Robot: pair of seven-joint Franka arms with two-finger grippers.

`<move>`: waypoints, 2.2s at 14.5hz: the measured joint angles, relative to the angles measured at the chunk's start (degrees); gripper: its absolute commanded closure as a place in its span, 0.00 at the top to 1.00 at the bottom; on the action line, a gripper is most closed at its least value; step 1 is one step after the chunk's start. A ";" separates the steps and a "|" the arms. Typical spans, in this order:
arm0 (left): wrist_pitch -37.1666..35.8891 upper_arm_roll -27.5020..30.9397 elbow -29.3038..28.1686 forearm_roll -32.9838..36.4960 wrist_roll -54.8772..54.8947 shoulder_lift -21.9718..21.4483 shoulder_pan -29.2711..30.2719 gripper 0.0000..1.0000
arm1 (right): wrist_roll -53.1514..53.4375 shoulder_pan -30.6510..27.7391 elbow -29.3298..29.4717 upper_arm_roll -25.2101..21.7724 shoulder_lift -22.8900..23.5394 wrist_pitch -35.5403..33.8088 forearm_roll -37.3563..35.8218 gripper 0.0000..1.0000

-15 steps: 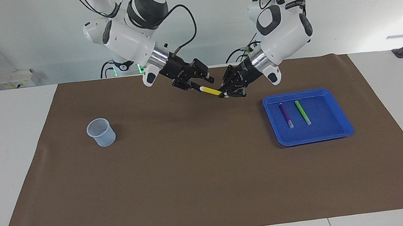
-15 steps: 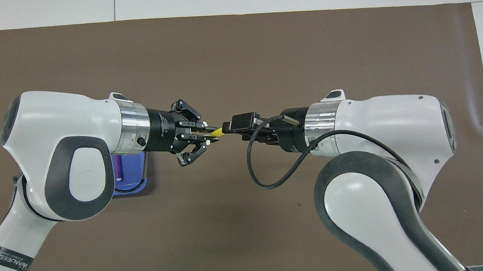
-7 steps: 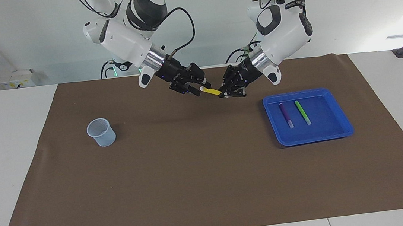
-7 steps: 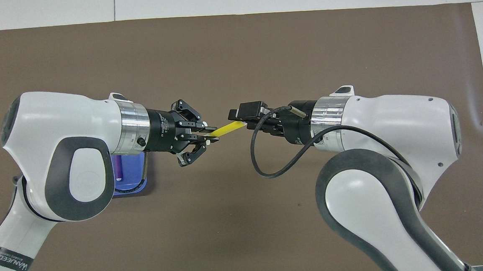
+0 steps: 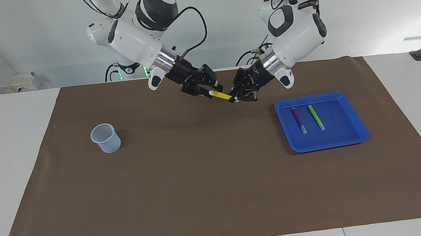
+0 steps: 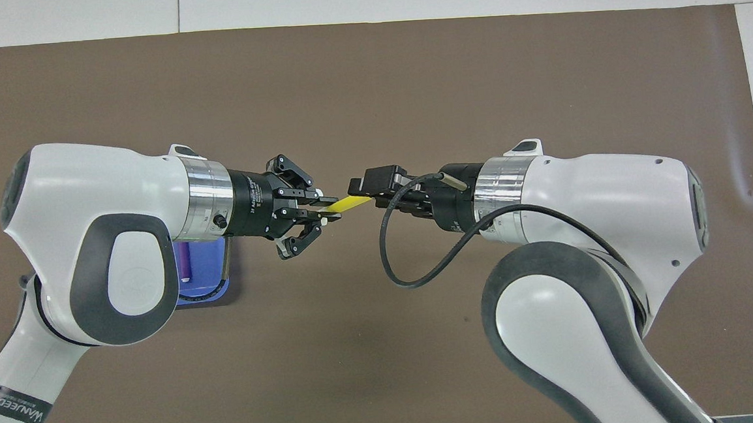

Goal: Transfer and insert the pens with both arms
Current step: 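Grasp the yellow pen tip with the right gripper, open the left gripper, then insert the yellow pen into the clear cup with the right gripper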

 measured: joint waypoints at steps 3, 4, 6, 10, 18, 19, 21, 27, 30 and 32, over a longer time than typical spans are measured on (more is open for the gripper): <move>0.03 0.00 -0.01 -0.24 0.00 -0.01 0.00 0.00 | 0.00 0.00 0.00 -0.04 0.00 0.04 0.00 0.54; 0.06 0.00 -0.01 -0.44 0.00 -0.04 0.00 0.00 | 0.00 0.00 -0.01 -0.05 0.00 0.10 0.00 0.47; 0.17 0.00 -0.01 -0.66 0.00 -0.16 0.00 0.00 | 0.00 -0.01 -0.02 -0.08 0.00 0.30 0.00 0.37; 0.79 0.01 -0.06 -0.89 0.00 -0.39 0.00 0.00 | 0.01 -0.01 -0.03 -0.10 0.00 0.40 0.01 0.00; 1.21 0.06 -0.32 -0.94 0.00 -0.58 -0.02 1.00 | 0.01 -0.07 -0.23 -0.18 0.05 0.50 -0.12 0.00; 1.24 0.06 -0.32 -0.96 0.00 -0.66 -0.04 1.00 | 0.02 -0.14 -0.23 -0.18 0.05 0.39 -0.11 0.00; 1.27 0.04 -0.32 -0.97 0.03 -0.90 -0.16 1.00 | 0.01 -0.66 -0.29 -0.25 0.05 -1.38 -0.76 0.00; 1.12 0.01 -0.35 0.84 6.49 -1.15 -0.20 1.00 | -8.48 -10.43 -0.03 -0.78 -0.71 -18.69 -25.24 0.00; -1.33 0.33 -0.40 8.70 11.20 -1.20 0.04 1.00 | -15.54 -17.68 2.69 -1.09 -1.76 -28.94 -38.07 0.00; -4.25 0.80 -0.43 10.31 17.86 -1.22 1.99 1.00 | -20.21 -21.87 5.64 -1.22 -2.03 -34.24 -43.91 0.00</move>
